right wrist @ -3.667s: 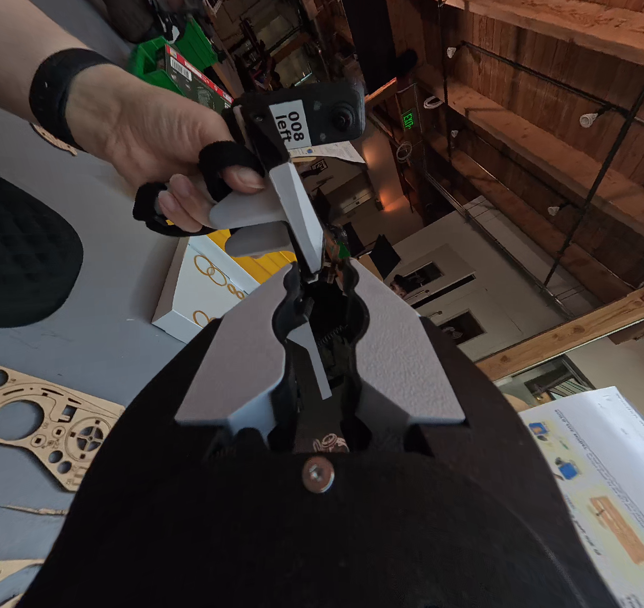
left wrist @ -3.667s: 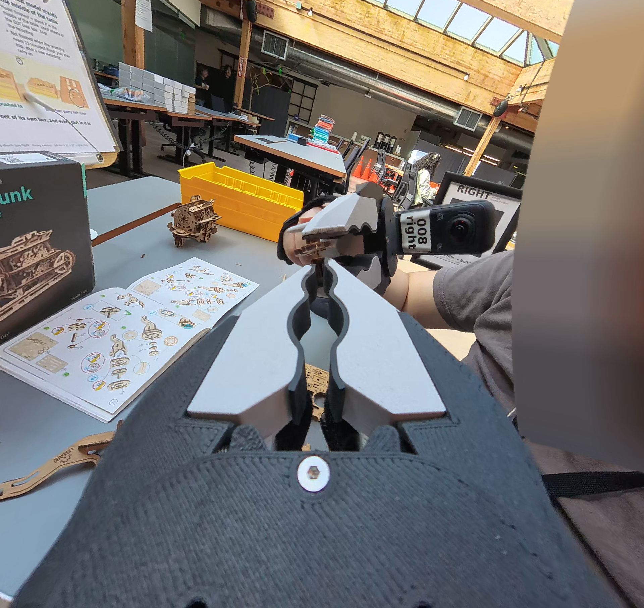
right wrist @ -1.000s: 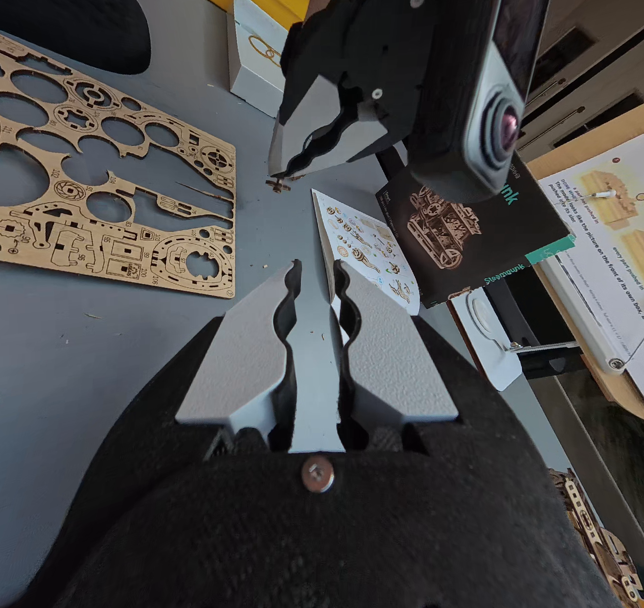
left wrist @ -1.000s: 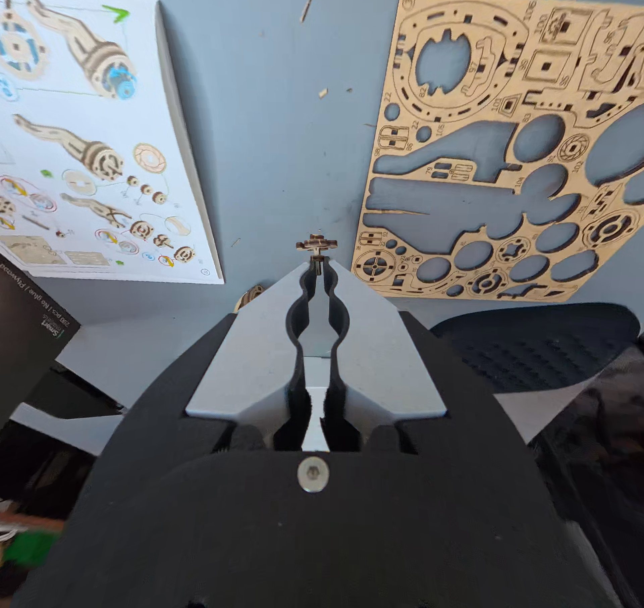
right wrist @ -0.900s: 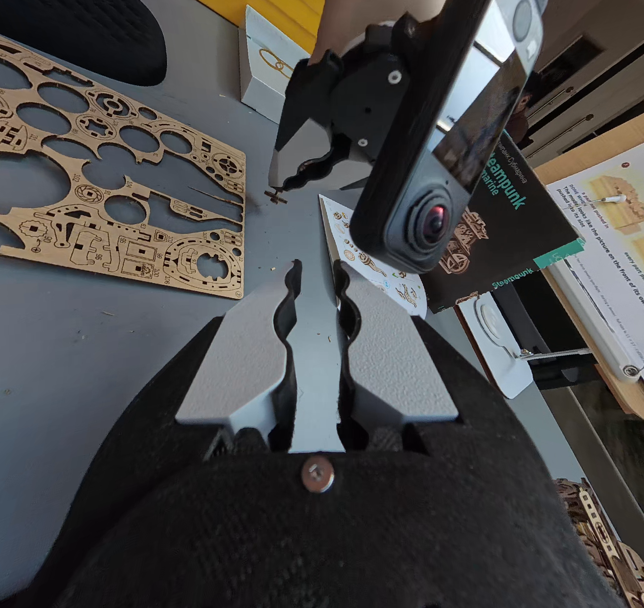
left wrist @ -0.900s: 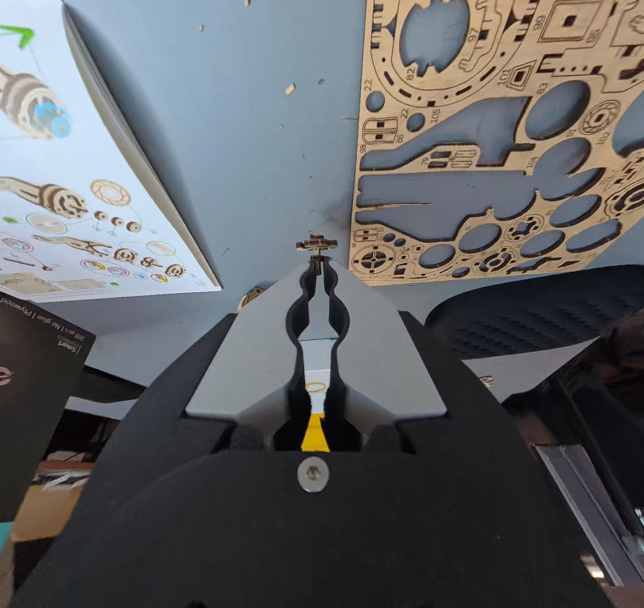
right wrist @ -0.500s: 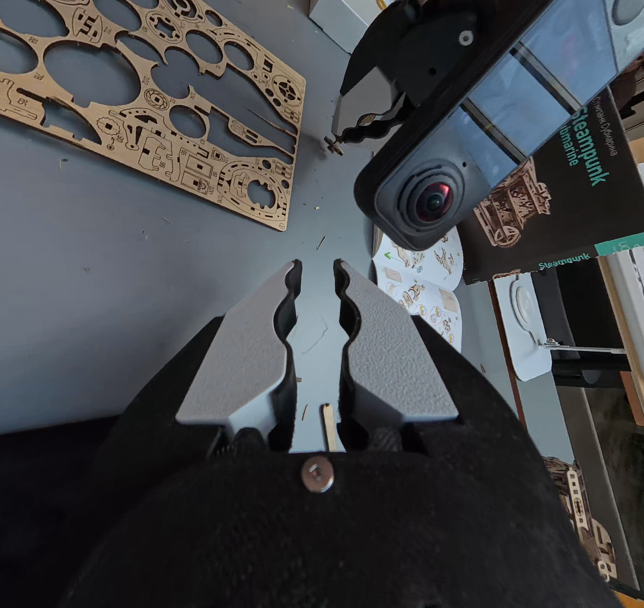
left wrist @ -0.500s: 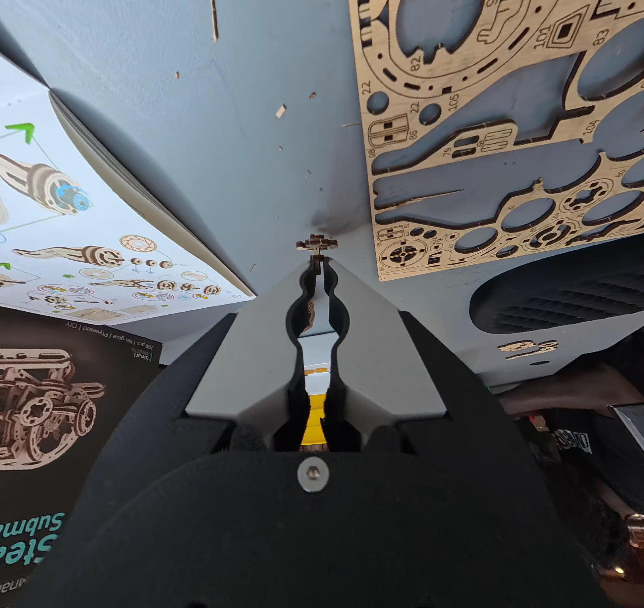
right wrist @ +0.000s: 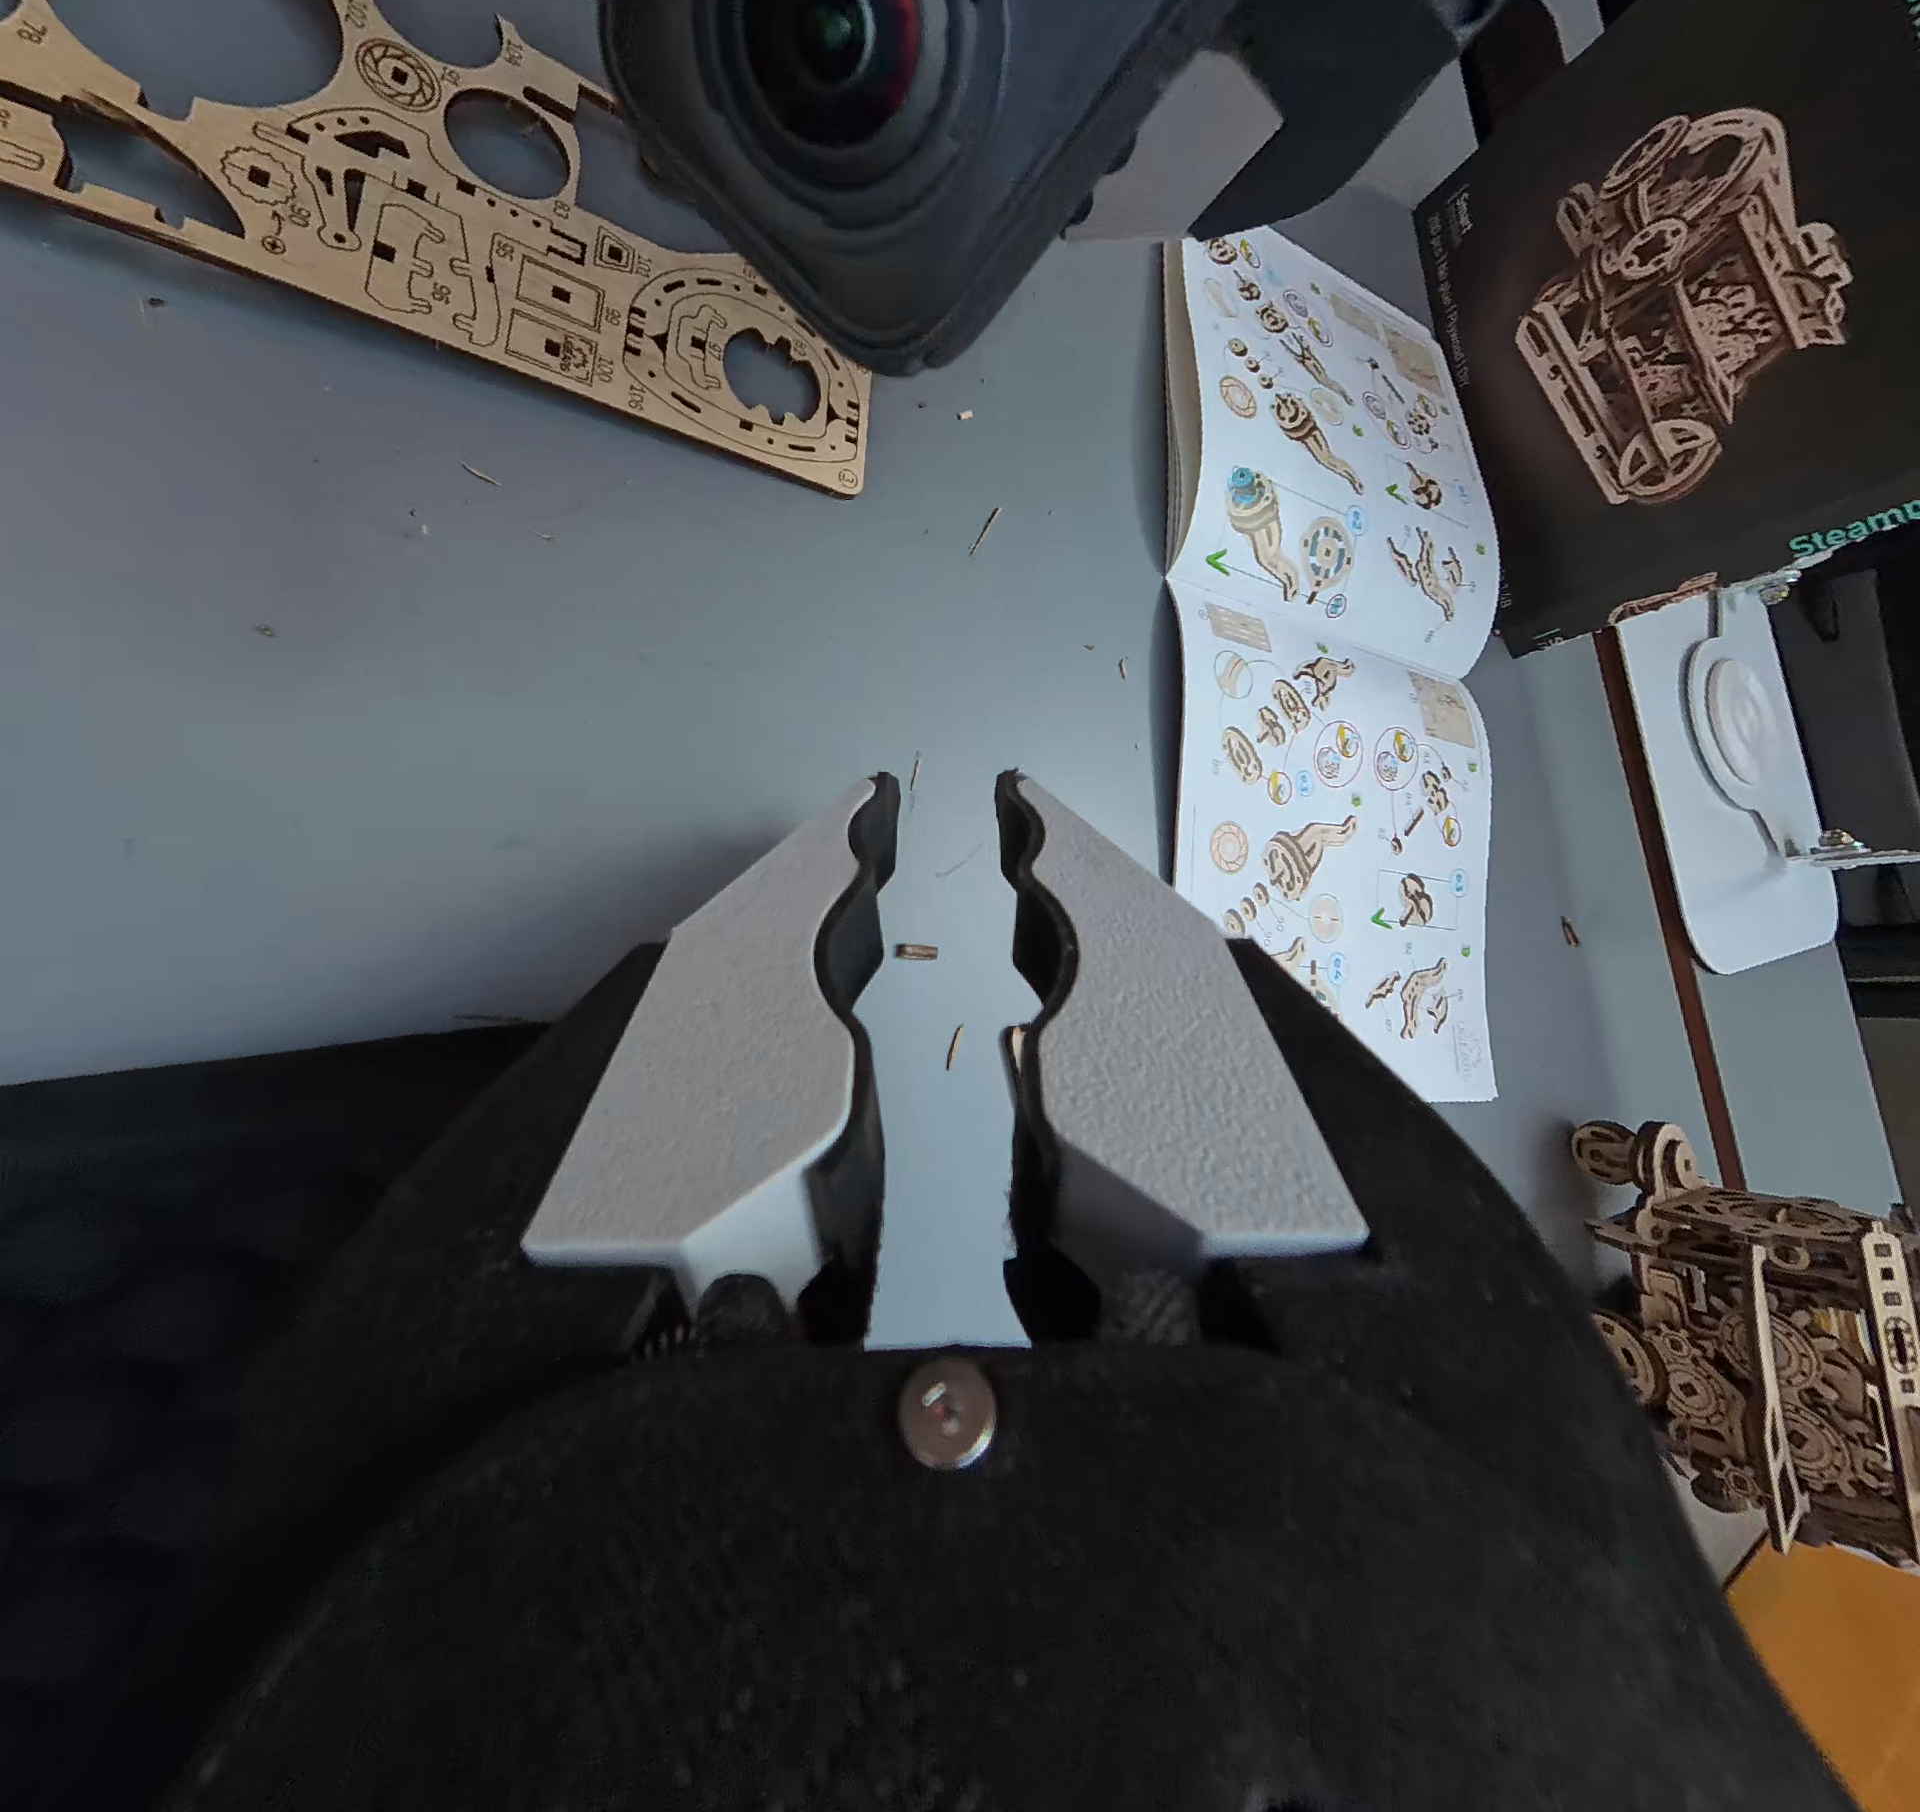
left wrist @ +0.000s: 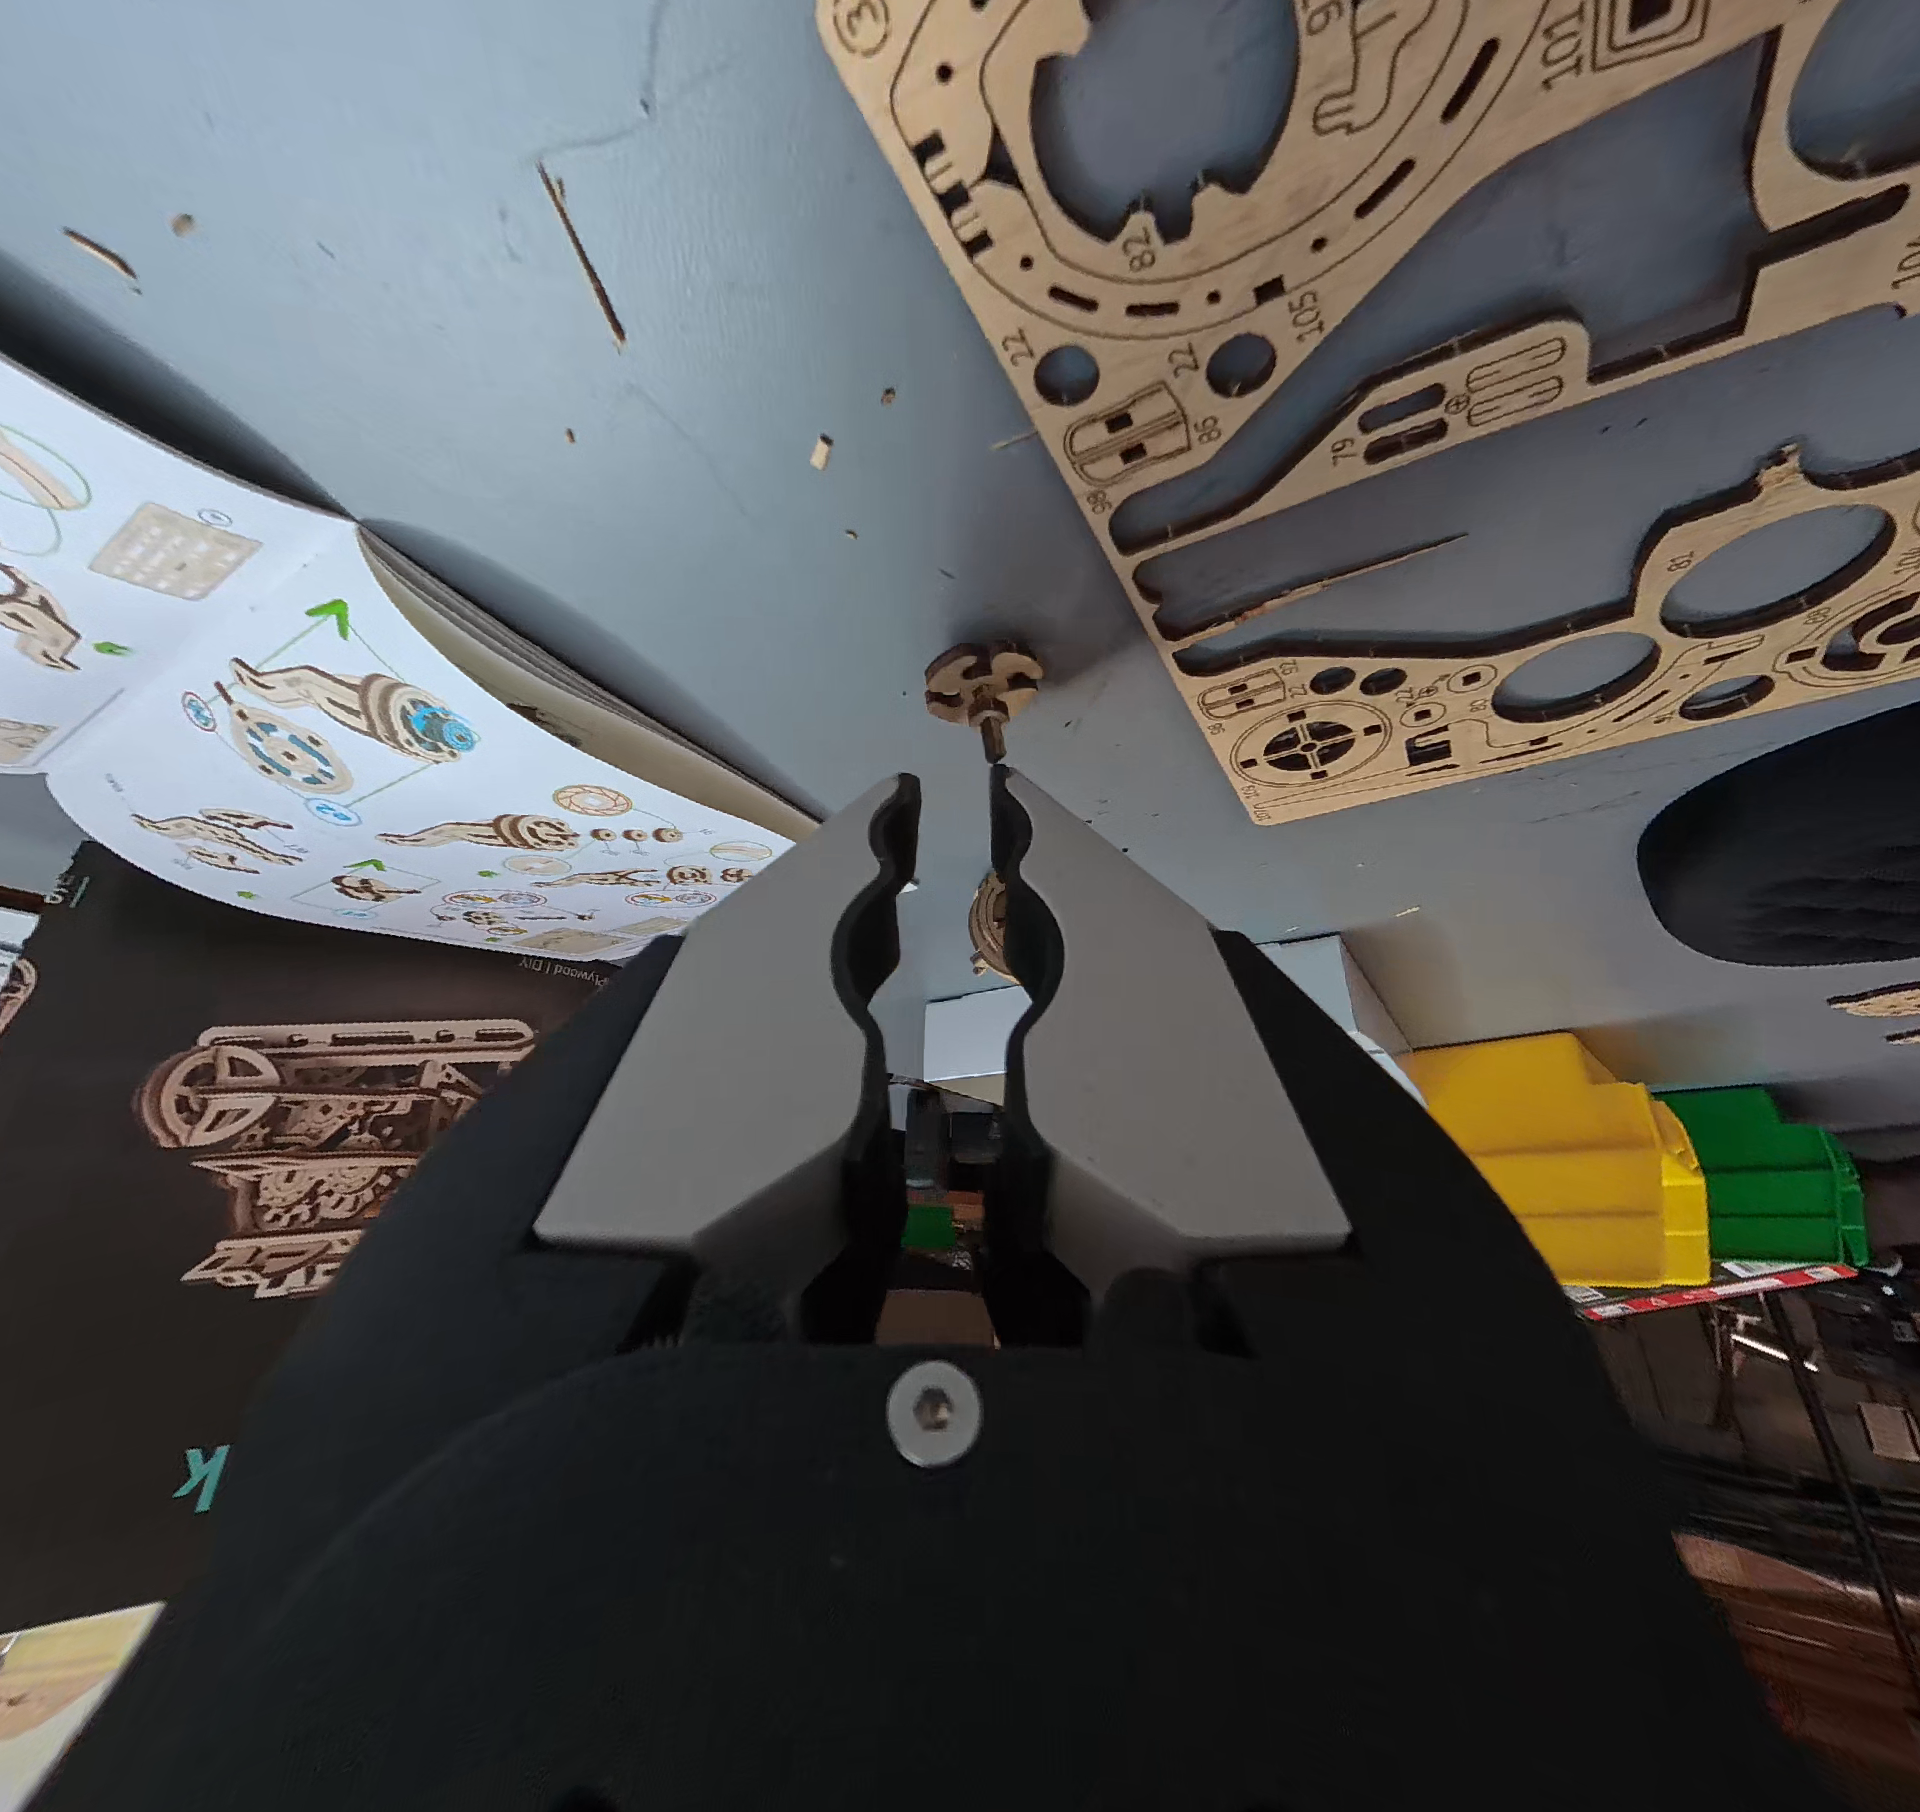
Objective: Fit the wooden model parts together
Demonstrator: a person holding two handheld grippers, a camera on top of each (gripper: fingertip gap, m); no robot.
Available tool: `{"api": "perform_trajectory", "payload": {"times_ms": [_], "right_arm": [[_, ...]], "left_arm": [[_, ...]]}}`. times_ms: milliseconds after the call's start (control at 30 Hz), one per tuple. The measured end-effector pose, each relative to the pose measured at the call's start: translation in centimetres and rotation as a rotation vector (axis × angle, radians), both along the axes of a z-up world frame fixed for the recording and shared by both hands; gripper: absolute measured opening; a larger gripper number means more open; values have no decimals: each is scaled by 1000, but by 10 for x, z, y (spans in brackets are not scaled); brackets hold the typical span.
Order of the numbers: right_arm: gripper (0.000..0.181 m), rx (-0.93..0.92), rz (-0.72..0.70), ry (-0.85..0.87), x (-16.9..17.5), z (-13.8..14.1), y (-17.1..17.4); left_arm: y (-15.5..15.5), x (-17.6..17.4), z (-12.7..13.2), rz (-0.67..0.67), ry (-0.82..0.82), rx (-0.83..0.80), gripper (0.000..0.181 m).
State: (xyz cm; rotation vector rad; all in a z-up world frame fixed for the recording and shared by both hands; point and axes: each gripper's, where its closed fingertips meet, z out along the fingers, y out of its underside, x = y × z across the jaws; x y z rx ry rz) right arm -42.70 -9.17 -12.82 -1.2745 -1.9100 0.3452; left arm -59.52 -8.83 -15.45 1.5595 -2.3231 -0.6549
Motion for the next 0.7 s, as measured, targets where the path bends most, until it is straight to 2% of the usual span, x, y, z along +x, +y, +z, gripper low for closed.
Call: {"api": "perform_trajectory", "payload": {"times_ms": [133, 267, 333, 400, 500, 600, 700], "right_arm": [[19, -15, -14, 32, 1, 3, 5], [19, -51, -16, 129, -9, 12, 7], [18, -104, 20, 238, -28, 26, -2], [18, -133, -6, 322, -53, 42, -4], [19, -172, -38, 359, -94, 52, -11], [20, -132, -7, 271, -128, 35, -18], [18, -124, -48, 215, -151, 16, -9]], "left_arm": [[1, 11, 6, 3, -80, 16, 24], [7, 12, 31, 100, -255, 82, 30], [6, 9, 48, 194, -419, 120, 30], [4, 3, 64, 314, -626, 171, 29], [0, -8, 77, 484, -980, 240, 27], [-8, -18, 72, 599, -1232, 262, 26], [-15, -25, 59, 647, -1333, 285, 25]]}}
